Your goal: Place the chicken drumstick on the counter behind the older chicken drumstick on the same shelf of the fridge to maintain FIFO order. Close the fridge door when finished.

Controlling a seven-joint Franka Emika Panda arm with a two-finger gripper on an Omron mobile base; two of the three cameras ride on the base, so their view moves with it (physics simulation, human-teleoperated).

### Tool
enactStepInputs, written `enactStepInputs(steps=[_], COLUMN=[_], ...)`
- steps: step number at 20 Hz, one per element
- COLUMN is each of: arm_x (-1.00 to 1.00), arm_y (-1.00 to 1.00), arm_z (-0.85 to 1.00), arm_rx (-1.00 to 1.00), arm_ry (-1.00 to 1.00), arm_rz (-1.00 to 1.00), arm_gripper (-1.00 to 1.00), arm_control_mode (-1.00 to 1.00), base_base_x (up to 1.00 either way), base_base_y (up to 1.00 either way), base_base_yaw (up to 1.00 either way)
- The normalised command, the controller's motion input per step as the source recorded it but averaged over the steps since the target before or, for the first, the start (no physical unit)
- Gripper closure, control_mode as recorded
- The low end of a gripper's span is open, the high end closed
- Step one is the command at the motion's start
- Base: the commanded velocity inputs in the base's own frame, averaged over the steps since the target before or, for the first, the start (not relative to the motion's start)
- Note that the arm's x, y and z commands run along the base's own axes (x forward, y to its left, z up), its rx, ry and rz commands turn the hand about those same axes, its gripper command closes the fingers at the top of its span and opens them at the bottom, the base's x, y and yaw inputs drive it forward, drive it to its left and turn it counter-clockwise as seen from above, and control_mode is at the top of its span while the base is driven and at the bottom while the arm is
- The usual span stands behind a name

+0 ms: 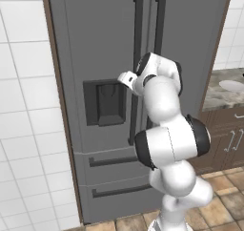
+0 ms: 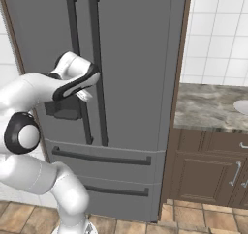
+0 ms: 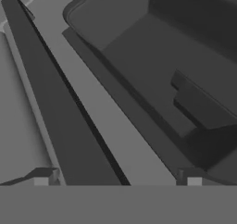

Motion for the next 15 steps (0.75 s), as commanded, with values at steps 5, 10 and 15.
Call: enactStepInputs(steps=[5, 10, 15], arm_x=[0.47, 0.46, 0.36], arm_y=[0.0, 0.0, 0.0], arm_z=[0.0, 0.0, 0.0], arm_rx=[0.0, 0.0, 0.0], arm_ry=[0.04, 0.03, 0.04], arm_rz=[0.0, 0.0, 0.0], arm_gripper=[-1.0, -1.0, -1.0], arm_control_mode=[-1.0, -1.0, -1.0], base_base_x=[0.0, 0.0, 0.0], base_base_y=[0.0, 0.0, 0.0], base_base_yaw=[0.0, 0.0, 0.0])
